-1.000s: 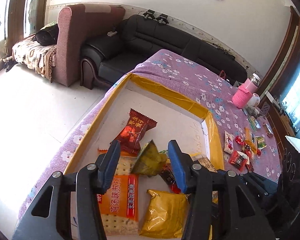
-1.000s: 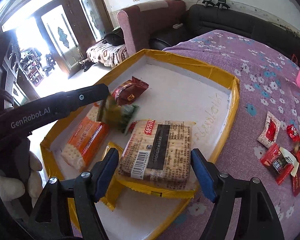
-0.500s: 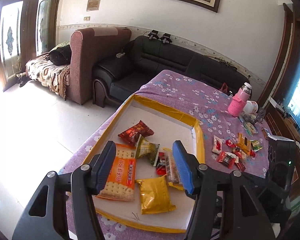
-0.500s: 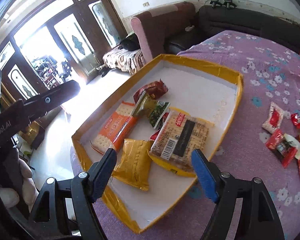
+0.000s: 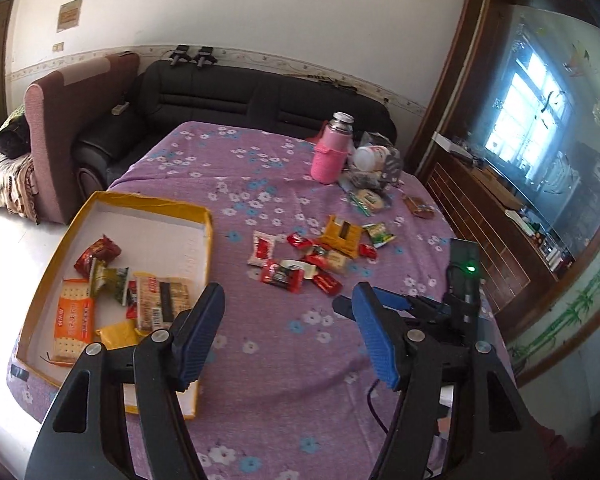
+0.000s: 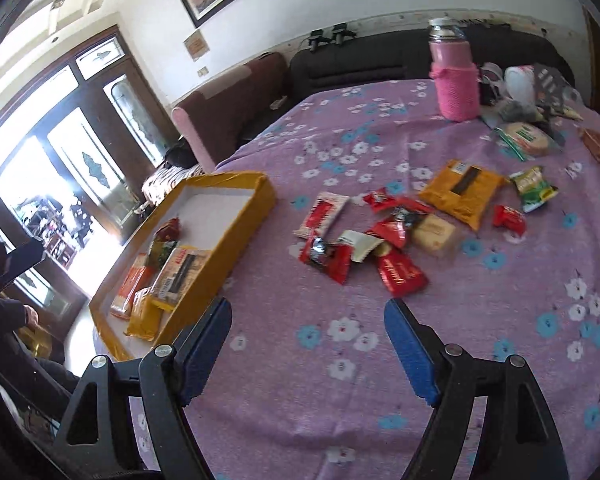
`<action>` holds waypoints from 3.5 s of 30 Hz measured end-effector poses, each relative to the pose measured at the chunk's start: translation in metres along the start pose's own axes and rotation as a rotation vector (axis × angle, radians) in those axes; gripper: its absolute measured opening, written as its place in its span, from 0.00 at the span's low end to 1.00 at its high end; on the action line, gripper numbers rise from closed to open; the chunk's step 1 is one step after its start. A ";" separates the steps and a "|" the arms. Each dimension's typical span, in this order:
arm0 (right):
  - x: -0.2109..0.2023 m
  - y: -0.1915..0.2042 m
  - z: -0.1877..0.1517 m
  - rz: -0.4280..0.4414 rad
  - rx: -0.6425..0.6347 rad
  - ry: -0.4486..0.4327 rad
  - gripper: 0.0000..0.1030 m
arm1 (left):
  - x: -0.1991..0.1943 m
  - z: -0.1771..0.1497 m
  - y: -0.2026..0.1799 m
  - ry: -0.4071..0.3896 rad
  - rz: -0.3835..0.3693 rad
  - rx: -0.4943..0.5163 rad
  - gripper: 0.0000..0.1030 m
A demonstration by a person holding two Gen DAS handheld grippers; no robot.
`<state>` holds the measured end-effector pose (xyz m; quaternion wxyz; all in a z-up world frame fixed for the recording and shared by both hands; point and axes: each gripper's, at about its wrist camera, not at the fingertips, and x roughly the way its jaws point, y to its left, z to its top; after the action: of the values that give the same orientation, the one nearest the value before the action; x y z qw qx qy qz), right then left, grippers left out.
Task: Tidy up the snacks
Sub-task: 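Move both grippers back over the remaining red candies on the table, then grasp the dark-red candy bar with the right gripper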
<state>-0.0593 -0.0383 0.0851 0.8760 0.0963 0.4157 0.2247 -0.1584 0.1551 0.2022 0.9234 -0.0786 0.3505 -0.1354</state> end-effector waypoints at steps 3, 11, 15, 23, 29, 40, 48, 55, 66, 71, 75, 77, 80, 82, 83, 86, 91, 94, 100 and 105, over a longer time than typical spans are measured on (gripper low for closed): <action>-0.016 -0.031 0.000 -0.013 0.075 -0.025 0.78 | -0.026 0.007 -0.054 0.003 -0.115 0.085 0.65; -0.050 -0.065 -0.009 -0.104 0.107 -0.046 0.78 | -0.080 0.010 -0.182 0.092 -0.421 0.312 0.71; -0.052 -0.084 -0.012 -0.144 0.141 -0.036 0.78 | -0.075 0.008 -0.187 0.132 -0.436 0.324 0.71; -0.046 -0.095 -0.001 -0.123 0.168 -0.057 0.78 | -0.019 0.026 -0.100 0.123 -0.314 0.137 0.71; -0.018 -0.114 0.007 -0.104 0.226 -0.024 0.80 | 0.074 0.018 0.012 0.191 -0.136 -0.124 0.71; 0.080 -0.048 0.022 -0.153 -0.092 0.093 0.77 | 0.191 -0.007 0.057 0.347 -0.102 -0.277 0.71; 0.089 -0.050 0.017 -0.172 -0.122 0.095 0.18 | 0.241 -0.010 0.040 0.376 -0.027 -0.219 0.71; 0.073 -0.064 0.018 -0.139 -0.053 0.103 0.01 | 0.259 -0.014 0.023 0.323 0.057 -0.082 0.66; 0.074 -0.082 0.022 -0.026 0.010 0.090 0.46 | 0.240 -0.020 0.008 0.271 -0.006 0.052 0.16; 0.090 -0.059 0.025 -0.075 -0.077 0.093 0.46 | 0.223 -0.016 0.021 0.243 -0.046 0.011 0.17; 0.099 -0.046 0.022 -0.137 -0.141 0.112 0.40 | 0.229 -0.014 0.023 0.253 -0.035 0.004 0.26; 0.099 -0.047 0.022 -0.155 -0.135 0.118 0.27 | 0.235 -0.015 0.022 0.266 -0.046 -0.020 0.30; 0.093 -0.053 0.024 -0.146 -0.098 0.123 0.16 | 0.242 -0.013 0.022 0.270 -0.017 -0.030 0.30; 0.090 -0.057 0.024 -0.138 -0.077 0.126 0.13 | 0.245 -0.004 0.027 0.252 0.013 -0.045 0.30; 0.088 -0.058 0.023 -0.137 -0.075 0.126 0.13 | 0.247 0.002 0.030 0.239 0.034 -0.049 0.33; 0.085 -0.060 0.021 -0.130 -0.069 0.130 0.13 | 0.262 0.017 0.039 0.235 0.103 -0.043 0.39; 0.080 -0.065 0.022 -0.089 -0.045 0.138 0.12 | 0.296 0.019 0.041 0.307 0.183 0.036 0.38; 0.078 -0.072 0.023 -0.044 -0.021 0.133 0.16 | 0.299 0.015 0.032 0.292 0.220 0.118 0.39; 0.082 -0.066 0.022 -0.029 -0.049 0.127 0.45 | 0.291 0.011 0.026 0.278 0.197 0.151 0.25; 0.093 -0.053 0.022 -0.075 -0.090 0.109 0.47 | 0.266 0.015 0.028 0.229 0.164 0.114 0.25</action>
<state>0.0256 -0.0406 0.0168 0.8634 0.0287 0.4555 0.2152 0.0480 0.1010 0.0406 0.8883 0.0188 0.4504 -0.0874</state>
